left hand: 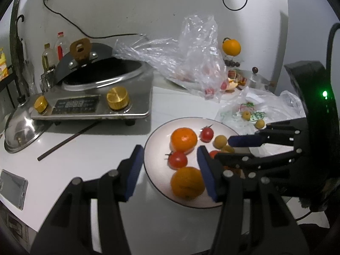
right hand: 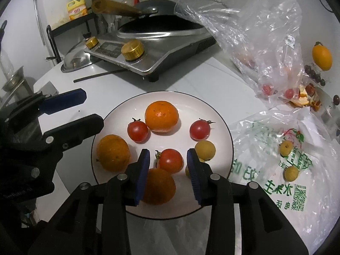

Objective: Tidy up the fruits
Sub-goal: 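Lower the red tomato onto the white plate and open the right gripper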

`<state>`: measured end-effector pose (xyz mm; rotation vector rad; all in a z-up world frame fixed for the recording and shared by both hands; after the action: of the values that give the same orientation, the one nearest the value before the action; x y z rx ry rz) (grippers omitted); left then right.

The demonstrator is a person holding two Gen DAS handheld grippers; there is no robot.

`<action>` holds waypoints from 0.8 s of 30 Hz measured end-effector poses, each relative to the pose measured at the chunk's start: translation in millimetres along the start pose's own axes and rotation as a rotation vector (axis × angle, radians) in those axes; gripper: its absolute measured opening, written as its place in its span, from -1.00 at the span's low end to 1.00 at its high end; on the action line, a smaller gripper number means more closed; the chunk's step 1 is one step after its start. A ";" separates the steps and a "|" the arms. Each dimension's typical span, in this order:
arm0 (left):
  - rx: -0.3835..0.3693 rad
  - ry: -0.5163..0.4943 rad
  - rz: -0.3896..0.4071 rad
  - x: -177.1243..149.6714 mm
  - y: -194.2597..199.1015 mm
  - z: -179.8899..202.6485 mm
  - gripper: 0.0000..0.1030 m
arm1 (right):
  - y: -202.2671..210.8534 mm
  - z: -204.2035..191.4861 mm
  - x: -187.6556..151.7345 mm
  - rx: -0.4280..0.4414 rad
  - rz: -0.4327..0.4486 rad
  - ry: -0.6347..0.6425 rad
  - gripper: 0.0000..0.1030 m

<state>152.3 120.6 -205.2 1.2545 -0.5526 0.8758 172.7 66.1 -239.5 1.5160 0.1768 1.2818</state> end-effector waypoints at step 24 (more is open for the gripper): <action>-0.013 -0.075 0.013 -4.7 6.9 72.5 0.35 | 62.6 52.9 -40.6 -0.066 0.089 -0.103 -0.25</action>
<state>151.1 50.0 -186.8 1.2772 -0.6260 0.8373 166.2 -18.9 -206.6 1.5431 0.0004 1.2635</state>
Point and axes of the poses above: each gripper's, at about its wrist camera, not at the fingertips, and y roughly against the way its jaws point, z to its right, x to its top, the point moved 10 cm from there along -y, roughly the way its jaws point, and after that the axes turned 15 degrees about y, right-handed, at the moved point
